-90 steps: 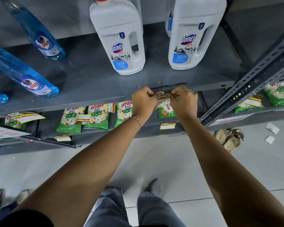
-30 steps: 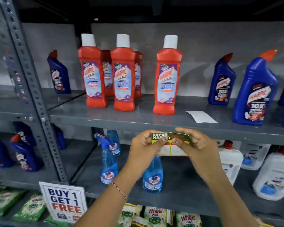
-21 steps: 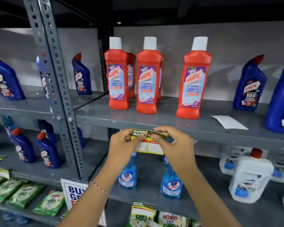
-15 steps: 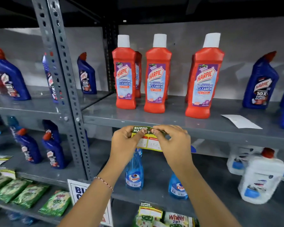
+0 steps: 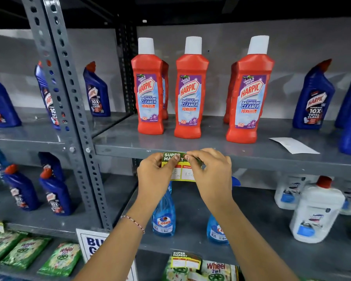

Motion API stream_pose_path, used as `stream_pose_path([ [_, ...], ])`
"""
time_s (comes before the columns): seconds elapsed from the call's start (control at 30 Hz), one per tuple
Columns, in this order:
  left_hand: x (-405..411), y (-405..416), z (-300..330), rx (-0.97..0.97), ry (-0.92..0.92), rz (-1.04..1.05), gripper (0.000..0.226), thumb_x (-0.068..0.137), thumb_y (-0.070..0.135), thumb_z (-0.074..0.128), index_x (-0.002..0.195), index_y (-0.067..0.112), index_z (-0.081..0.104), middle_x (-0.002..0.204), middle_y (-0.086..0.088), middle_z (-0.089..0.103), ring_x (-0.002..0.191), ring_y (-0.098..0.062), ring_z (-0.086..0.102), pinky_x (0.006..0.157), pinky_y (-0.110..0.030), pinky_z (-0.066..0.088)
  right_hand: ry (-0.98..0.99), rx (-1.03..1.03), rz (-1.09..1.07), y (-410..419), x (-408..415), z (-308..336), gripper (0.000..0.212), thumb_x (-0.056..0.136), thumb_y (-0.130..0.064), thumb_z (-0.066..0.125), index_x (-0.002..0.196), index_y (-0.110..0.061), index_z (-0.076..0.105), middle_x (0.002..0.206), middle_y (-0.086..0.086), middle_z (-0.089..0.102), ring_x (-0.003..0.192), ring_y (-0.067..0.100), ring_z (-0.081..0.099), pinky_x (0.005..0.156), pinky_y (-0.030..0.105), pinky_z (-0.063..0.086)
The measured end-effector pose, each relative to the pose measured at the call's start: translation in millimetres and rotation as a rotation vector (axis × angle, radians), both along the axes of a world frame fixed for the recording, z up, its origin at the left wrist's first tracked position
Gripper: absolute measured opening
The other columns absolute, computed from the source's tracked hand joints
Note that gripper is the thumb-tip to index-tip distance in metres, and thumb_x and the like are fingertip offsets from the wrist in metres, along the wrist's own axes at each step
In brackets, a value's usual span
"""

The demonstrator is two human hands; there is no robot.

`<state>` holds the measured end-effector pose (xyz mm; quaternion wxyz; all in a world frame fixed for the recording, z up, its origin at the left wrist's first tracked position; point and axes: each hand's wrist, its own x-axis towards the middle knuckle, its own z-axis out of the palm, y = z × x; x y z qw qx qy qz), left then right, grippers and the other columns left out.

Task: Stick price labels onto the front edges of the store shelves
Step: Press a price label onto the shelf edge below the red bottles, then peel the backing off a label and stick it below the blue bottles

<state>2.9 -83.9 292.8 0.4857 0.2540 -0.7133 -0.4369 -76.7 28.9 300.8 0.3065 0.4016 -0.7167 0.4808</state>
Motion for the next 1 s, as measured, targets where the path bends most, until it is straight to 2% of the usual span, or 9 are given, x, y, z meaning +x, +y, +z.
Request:
stream_pose_path([
  [0.2, 0.2, -6.7, 0.6, 0.094, -0.040, 0.039, 0.036, 0.076, 0.041, 0.081, 0.057, 0.014, 0.067, 0.044, 0.011, 0.061, 0.040, -0.002, 0.048, 0.043, -0.013, 0.037, -0.018, -0.061, -0.060, -0.1, -2.8, 2.1, 0.009, 0.077, -0.018, 0.082, 0.084, -0.022, 0.077, 0.085, -0.003, 0.067, 0.081, 0.022, 0.058, 0.065, 0.039, 0.051],
  [0.33, 2.7, -13.0, 0.2, 0.153, -0.068, 0.061, 0.051, 0.071, 0.048, 0.082, 0.060, 0.003, 0.061, 0.051, -0.003, 0.055, 0.049, -0.017, 0.044, 0.054, -0.028, 0.040, -0.096, -0.040, -0.077, 3.9, -7.4, 7.1, 0.012, 0.076, -0.024, 0.083, 0.083, -0.027, 0.074, 0.087, -0.008, 0.064, 0.086, 0.017, 0.057, 0.060, 0.036, 0.051],
  [0.43, 6.2, -5.6, 0.8, 0.119, -0.091, 0.186, 0.044, 0.068, 0.049, 0.083, 0.067, 0.016, 0.054, 0.058, 0.005, 0.056, 0.053, -0.012, 0.051, 0.053, -0.025, 0.037, -0.114, 0.002, -0.020, 13.8, -9.0, 7.4, 0.012, 0.080, -0.018, 0.078, 0.087, -0.027, 0.074, 0.090, -0.007, 0.064, 0.087, 0.017, 0.059, 0.064, 0.038, 0.054],
  [0.53, 8.8, 7.0, 2.9, -0.009, 0.007, 0.261, 0.042, 0.073, 0.027, 0.082, 0.071, 0.027, 0.040, 0.062, 0.006, 0.046, 0.052, -0.003, 0.045, 0.050, -0.014, 0.037, -0.121, -0.057, 0.037, 45.6, -25.4, 15.2, 0.018, 0.083, -0.008, 0.072, 0.092, -0.024, 0.073, 0.090, -0.004, 0.066, 0.079, 0.018, 0.062, 0.070, 0.039, 0.056],
  [0.63, -1.2, 27.0, 13.5, -0.140, 0.120, 0.182, 0.036, 0.078, 0.004, 0.072, 0.068, 0.026, 0.045, 0.062, 0.003, 0.047, 0.055, -0.005, 0.044, 0.055, -0.013, 0.039, -0.069, -0.109, -0.049, 98.0, -63.1, 32.5, 0.016, 0.085, -0.012, 0.070, 0.097, -0.022, 0.072, 0.094, -0.001, 0.070, 0.084, 0.020, 0.066, 0.079, 0.038, 0.055],
  [0.77, -32.7, 74.5, 36.2, -0.242, 0.207, -0.036, 0.037, 0.080, -0.001, 0.069, 0.071, 0.032, 0.054, 0.074, 0.003, 0.061, 0.065, -0.010, 0.056, 0.065, -0.021, 0.049, -0.227, 0.116, -0.234, 162.0, -128.6, 53.6, 0.030, 0.086, -0.032, 0.067, 0.114, -0.022, 0.067, 0.114, 0.003, 0.070, 0.106, 0.024, 0.063, 0.088, 0.036, 0.050],
  [0.83, -57.2, 94.7, 50.1, -0.293, 0.172, -0.161, 0.036, 0.081, -0.003, 0.067, 0.076, 0.031, 0.059, 0.079, 0.007, 0.065, 0.071, -0.007, 0.061, 0.069, -0.015, 0.049, -0.326, 0.296, -0.232, 178.4, -151.0, 60.9, 0.043, 0.084, -0.046, 0.067, 0.122, -0.024, 0.063, 0.122, 0.004, 0.068, 0.111, 0.025, 0.062, 0.089, 0.036, 0.048],
  [0.9, -88.0, 108.0, 64.0, -0.299, 0.033, -0.321, 0.029, 0.083, -0.005, 0.065, 0.082, 0.024, 0.067, 0.083, 0.011, 0.068, 0.074, -0.001, 0.063, 0.074, -0.010, 0.049, -0.370, 0.471, -0.191, 183.7, -163.2, 63.6, 0.054, 0.084, -0.057, 0.063, 0.128, -0.028, 0.058, 0.127, 0.004, 0.066, 0.114, 0.027, 0.060, 0.091, 0.038, 0.049],
  [1.0, -134.5, 124.3, 80.6, -0.251, -0.249, -0.498, 0.025, 0.088, -0.003, 0.060, 0.102, 0.015, 0.070, 0.104, 0.001, 0.073, 0.095, -0.010, 0.067, 0.094, -0.021, 0.050, -0.326, 0.713, -0.227, 188.3, -169.4, 61.6, 0.061, 0.086, -0.068, 0.049, 0.134, -0.032, 0.053, 0.132, 0.010, 0.062, 0.115, 0.033, 0.059, 0.089, 0.041, 0.050],
])
